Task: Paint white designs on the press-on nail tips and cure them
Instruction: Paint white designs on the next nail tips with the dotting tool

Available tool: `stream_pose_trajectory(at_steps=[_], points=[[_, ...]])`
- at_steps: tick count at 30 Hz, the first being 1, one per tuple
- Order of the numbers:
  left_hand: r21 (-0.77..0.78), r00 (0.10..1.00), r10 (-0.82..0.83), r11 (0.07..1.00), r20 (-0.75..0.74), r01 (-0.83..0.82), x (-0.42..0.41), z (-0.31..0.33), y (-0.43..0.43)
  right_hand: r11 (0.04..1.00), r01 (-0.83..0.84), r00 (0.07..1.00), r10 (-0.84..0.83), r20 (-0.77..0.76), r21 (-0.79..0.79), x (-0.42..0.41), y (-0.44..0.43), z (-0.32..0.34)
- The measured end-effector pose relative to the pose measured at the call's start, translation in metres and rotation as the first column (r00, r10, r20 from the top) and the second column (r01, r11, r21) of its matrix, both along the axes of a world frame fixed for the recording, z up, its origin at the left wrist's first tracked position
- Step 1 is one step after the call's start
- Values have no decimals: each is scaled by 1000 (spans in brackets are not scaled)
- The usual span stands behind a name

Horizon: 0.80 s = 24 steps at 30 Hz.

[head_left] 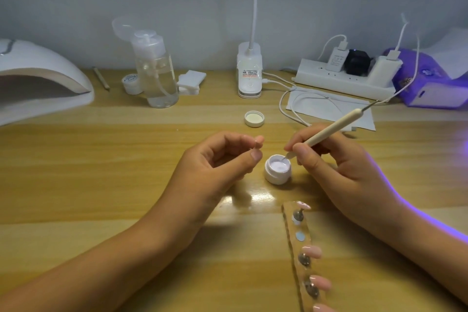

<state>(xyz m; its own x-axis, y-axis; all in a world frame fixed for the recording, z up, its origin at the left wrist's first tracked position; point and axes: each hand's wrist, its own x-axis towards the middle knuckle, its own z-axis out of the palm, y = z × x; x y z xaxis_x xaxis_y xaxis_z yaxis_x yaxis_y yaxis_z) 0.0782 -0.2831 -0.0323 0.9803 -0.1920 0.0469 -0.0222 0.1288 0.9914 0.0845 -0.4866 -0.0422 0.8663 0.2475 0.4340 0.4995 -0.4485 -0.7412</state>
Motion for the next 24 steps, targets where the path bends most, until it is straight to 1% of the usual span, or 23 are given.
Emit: stream_pose_trajectory(at_steps=[9,14,16,18,21,23,24], points=[[31,1000,-16,999,9,15,1,-2,1,995,-34,999,35,12,-90,0,2,0],[33,999,-35,999,31,34,0,-2,0,999,-18,1000,19,17,-49,-2,1,1],[19,998,-51,999,44,51,0,-2,0,999,-9,1000,8,19,39,-4,2,3],[1,995,-85,996,52,85,-1,-1,0,984,-2,1000,-1,18,177,-7,3,6],[12,982,-175,985,69,175,-4,-1,0,929,21,1000,-24,5,369,-13,3,9],[40,970,-235,972,66,233,-5,-2,-1,880,41,999,-23,-45,473,-18,0,9],[51,964,-261,965,56,258,-6,-2,-1,855,39,996,7,-87,517,-20,-1,10]])
